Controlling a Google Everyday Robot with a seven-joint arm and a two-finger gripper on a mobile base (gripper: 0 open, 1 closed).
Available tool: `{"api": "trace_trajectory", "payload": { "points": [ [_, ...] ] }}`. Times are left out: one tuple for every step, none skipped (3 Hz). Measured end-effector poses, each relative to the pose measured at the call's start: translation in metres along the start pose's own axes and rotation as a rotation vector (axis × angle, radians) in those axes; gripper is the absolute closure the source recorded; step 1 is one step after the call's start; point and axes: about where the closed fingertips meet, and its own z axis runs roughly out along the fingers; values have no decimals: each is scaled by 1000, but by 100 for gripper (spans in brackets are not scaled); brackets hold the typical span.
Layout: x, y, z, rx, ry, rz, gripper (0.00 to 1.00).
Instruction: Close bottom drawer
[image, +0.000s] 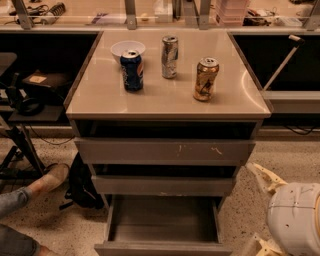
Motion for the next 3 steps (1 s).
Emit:
{"api": "trace_trajectory", "payload": {
  "points": [
    [5, 13, 21, 31, 9, -18, 0],
    [13, 60, 98, -44, 7, -61, 0],
    [38, 137, 189, -241, 17, -59, 0]
  ]
}}
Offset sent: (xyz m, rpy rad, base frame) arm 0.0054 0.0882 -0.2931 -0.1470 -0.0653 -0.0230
